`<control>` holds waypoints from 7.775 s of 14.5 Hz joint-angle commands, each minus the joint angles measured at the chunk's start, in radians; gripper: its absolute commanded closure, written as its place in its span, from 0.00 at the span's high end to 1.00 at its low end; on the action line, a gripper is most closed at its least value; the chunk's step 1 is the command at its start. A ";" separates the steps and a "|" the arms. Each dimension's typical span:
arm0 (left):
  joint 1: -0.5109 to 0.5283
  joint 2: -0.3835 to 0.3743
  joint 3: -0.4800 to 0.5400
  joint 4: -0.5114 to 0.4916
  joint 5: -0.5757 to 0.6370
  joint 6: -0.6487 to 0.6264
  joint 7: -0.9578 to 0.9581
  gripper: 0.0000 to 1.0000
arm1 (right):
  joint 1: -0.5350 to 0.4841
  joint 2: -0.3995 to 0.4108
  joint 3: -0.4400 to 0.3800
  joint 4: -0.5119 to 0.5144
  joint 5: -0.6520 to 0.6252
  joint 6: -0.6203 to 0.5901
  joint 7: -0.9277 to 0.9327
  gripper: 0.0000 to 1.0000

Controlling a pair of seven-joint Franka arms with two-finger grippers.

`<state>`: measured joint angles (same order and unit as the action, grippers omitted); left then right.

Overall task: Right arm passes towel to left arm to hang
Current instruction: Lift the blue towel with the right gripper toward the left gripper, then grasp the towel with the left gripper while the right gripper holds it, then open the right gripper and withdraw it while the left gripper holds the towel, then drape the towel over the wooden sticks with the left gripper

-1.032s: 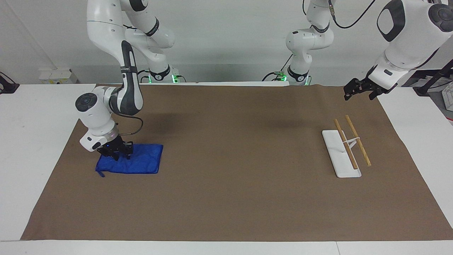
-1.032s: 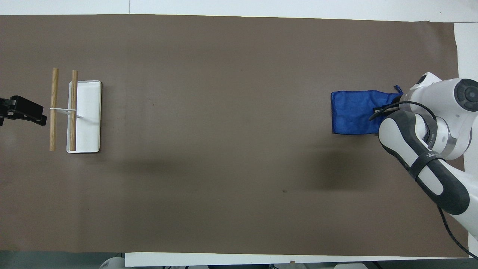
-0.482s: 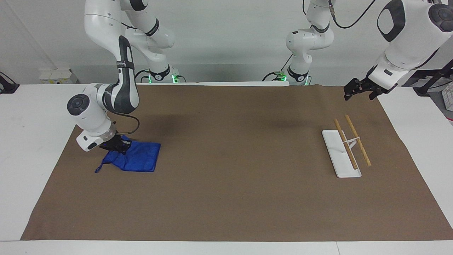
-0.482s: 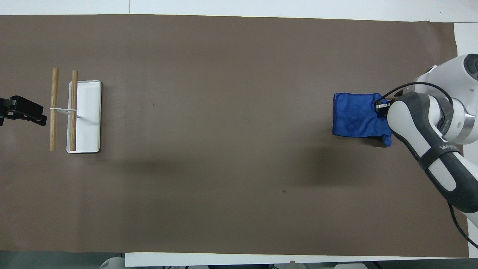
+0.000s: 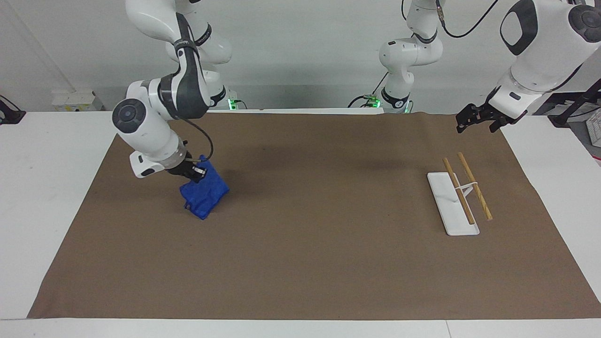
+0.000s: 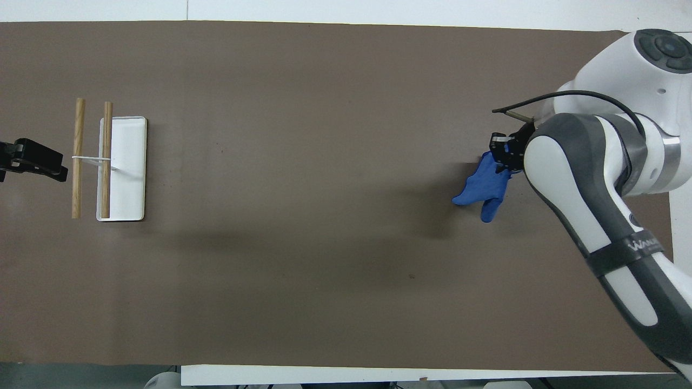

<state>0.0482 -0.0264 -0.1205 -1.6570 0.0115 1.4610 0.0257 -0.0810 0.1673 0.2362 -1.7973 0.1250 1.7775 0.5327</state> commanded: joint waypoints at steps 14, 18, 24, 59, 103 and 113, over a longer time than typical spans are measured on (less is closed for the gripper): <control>0.050 -0.033 0.005 -0.153 -0.447 0.220 -0.867 1.00 | -0.006 0.135 0.594 0.187 0.340 0.632 0.923 0.00; 0.035 -0.084 -0.004 -0.280 -0.597 0.376 -1.151 1.00 | -0.008 0.136 0.603 0.182 0.340 0.632 0.923 0.00; -0.023 -0.144 -0.004 -0.386 -0.702 0.433 -1.291 1.00 | -0.005 0.166 0.666 0.190 0.354 0.765 0.976 0.00; -0.085 -0.153 -0.005 -0.400 -0.697 0.487 -1.334 0.00 | -0.008 0.176 0.678 0.193 0.331 0.778 0.934 1.00; 0.283 0.028 0.005 -0.234 -0.647 0.648 -0.136 0.00 | 0.047 -0.152 -0.235 0.222 -0.145 -0.256 -0.573 1.00; 0.306 0.033 0.005 -0.311 -0.590 0.716 -0.035 0.00 | 0.044 -0.178 -0.235 0.216 -0.143 -0.254 -0.576 1.00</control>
<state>0.3326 0.0120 -0.1125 -1.9460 -0.5918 2.1682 -0.0581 -0.0219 -0.0010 -0.0038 -1.5726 -0.0235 1.5277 -0.0460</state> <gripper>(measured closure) 0.978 0.000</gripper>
